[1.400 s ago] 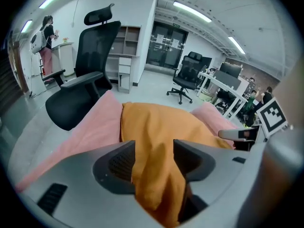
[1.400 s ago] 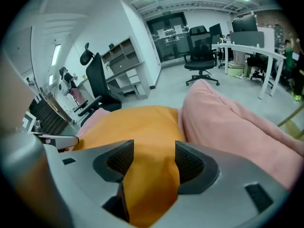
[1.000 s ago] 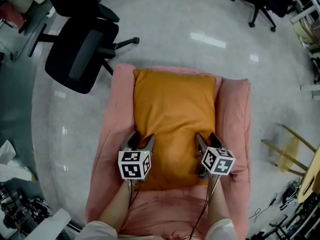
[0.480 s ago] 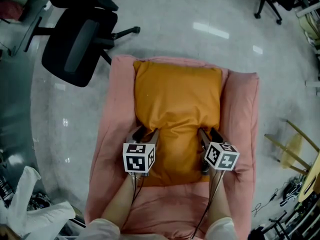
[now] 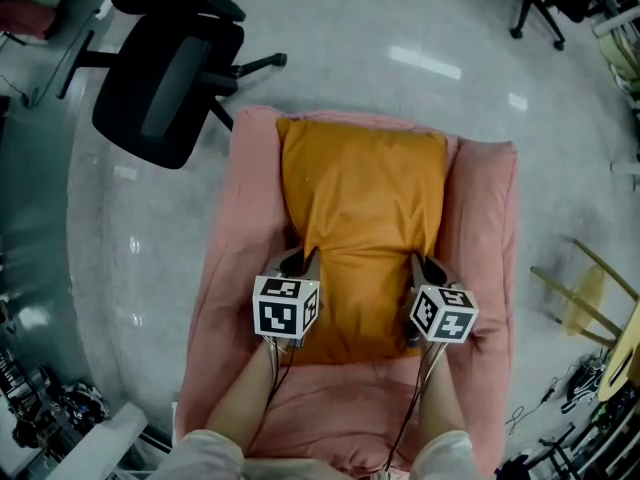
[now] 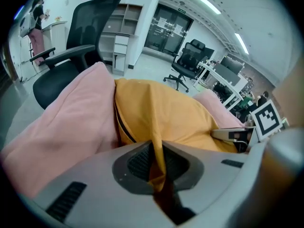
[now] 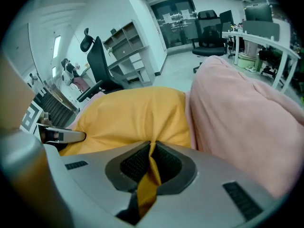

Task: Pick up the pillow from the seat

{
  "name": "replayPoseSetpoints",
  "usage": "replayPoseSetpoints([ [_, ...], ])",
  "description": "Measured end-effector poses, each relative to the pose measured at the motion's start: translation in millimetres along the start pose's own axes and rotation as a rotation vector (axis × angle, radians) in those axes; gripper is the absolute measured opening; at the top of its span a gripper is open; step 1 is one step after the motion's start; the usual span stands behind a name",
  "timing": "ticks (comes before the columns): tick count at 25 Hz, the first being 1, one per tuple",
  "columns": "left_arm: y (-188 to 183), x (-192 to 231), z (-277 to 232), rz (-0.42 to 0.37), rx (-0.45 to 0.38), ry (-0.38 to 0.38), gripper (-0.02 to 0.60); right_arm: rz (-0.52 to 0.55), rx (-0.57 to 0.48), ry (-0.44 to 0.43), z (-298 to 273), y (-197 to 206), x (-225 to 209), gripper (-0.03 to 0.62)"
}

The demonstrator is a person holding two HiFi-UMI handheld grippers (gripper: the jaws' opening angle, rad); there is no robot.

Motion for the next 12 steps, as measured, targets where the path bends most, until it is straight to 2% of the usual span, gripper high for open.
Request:
replayPoseSetpoints([
  [4, -13.4, -9.6, 23.4, 0.047, -0.053, 0.026, 0.021, 0.011, -0.037, 0.023, 21.3, -13.5, 5.2, 0.038],
  [12, -59.9, -34.1, 88.5, 0.013, -0.228, 0.073, 0.018, 0.005, -0.207, 0.008, 76.7, -63.9, 24.2, 0.035],
])
Point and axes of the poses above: the fingertips, and each gripper's own axes: z backward along the fingers, x to its left, y out of its underside, the point moved 4 cm from there along z, backward along the fingers, and after that the axes turned 4 degrees about z, right-handed, at the moved point
